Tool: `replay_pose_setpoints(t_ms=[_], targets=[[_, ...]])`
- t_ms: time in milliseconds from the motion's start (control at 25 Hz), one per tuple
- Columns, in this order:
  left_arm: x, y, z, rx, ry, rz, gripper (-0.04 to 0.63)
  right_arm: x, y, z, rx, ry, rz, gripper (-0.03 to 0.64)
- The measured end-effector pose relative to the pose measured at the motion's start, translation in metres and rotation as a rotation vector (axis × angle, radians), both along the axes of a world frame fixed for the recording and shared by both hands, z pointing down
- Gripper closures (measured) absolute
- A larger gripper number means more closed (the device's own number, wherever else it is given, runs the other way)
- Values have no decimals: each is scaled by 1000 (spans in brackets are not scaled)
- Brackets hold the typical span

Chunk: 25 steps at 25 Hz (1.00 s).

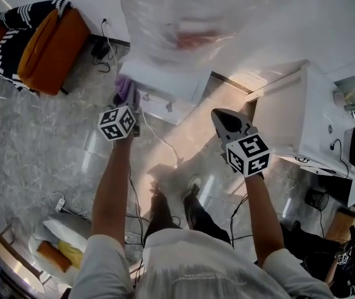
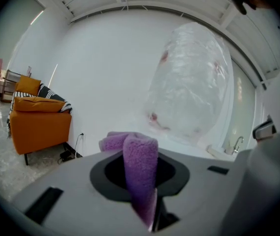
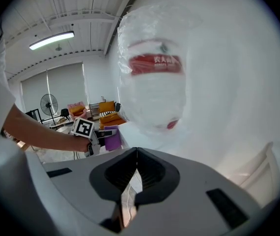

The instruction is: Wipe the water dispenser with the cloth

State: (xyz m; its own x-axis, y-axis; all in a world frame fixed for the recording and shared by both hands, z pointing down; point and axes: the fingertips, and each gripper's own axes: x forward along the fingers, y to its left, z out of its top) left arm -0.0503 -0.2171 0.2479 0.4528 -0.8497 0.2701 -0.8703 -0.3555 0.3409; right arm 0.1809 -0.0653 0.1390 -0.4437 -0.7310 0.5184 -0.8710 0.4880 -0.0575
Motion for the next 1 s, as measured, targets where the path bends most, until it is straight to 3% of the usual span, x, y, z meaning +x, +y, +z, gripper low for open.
replay_pose_setpoints(t_ms=[360,640,840,1000], targets=[[50,32,-1,-14,90,59,534,12,36,0,6,-8,40,601],[111,68,3,-38,102,160,534,32,69,4,-3,-15,97,601],[143,88,5,-83,169,205,534,46,88,4,-4,-23,132,601],[177,108,8,-79,87,305,534,59,104,9,-14,-26,160,601]])
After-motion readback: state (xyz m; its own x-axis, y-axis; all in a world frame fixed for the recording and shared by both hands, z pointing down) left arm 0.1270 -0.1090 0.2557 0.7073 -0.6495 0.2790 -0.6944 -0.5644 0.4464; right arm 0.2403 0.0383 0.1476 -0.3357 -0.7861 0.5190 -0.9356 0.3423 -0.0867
